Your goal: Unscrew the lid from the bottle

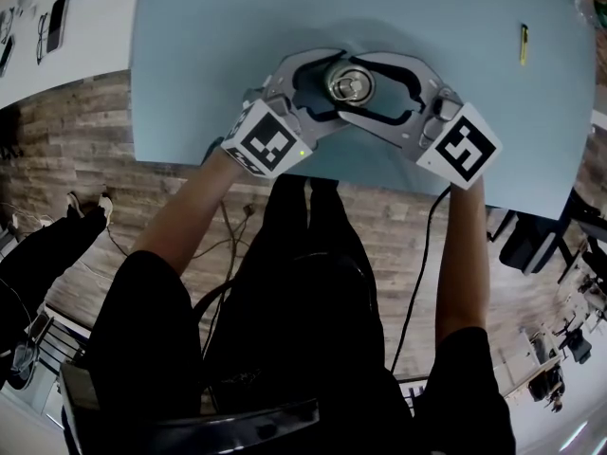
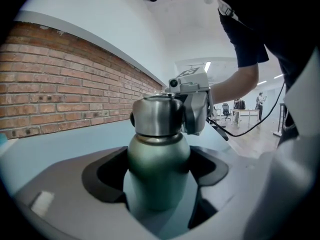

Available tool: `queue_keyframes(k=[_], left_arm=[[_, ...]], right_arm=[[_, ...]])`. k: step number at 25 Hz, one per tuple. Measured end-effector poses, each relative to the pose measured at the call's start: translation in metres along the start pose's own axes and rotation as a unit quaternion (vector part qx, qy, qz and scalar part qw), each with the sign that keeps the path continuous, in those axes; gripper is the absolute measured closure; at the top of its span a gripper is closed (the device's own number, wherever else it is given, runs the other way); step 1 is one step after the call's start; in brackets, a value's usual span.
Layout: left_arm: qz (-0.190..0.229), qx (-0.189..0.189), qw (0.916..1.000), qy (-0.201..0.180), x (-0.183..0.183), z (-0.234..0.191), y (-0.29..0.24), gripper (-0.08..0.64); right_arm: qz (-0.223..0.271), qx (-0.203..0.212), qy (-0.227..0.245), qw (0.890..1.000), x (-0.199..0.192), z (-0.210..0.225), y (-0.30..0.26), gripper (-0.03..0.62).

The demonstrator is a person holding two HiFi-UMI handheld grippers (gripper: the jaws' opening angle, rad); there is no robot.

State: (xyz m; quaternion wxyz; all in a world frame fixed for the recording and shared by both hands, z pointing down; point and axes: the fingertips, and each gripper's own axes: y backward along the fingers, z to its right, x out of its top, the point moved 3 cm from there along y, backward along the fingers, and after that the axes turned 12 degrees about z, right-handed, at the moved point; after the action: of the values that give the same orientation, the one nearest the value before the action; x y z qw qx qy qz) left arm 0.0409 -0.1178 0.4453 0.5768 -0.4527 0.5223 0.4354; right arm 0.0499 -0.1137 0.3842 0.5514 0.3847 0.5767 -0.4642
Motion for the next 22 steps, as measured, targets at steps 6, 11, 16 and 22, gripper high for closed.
queue_keyframes(k=[6,11,16,22], left_arm=[[-0.013,0.028,0.9995,-0.009,-0.005,0.006,-0.002,0.137],[-0.006,0.087,0.9962,0.010,0.001,0.005,0.005,0.133],[-0.017,0.153,0.9880,0.005,0.002,0.006,0.009,0.137],[-0.016,0.239,0.9708,-0.001,0.007,0.008,0.004,0.138]], right_arm=[[-0.018,-0.027,0.013,0.999,-0.002,-0.001,0.001,0.281],[0.013,-0.067,0.000,0.998,0.005,-0.003,0.006,0.268],[0.029,-0.117,-0.004,0.993,0.006,-0.007,0.008,0.265],[0.025,-0.204,0.008,0.979,0.010,-0.007,0.003,0.273]])
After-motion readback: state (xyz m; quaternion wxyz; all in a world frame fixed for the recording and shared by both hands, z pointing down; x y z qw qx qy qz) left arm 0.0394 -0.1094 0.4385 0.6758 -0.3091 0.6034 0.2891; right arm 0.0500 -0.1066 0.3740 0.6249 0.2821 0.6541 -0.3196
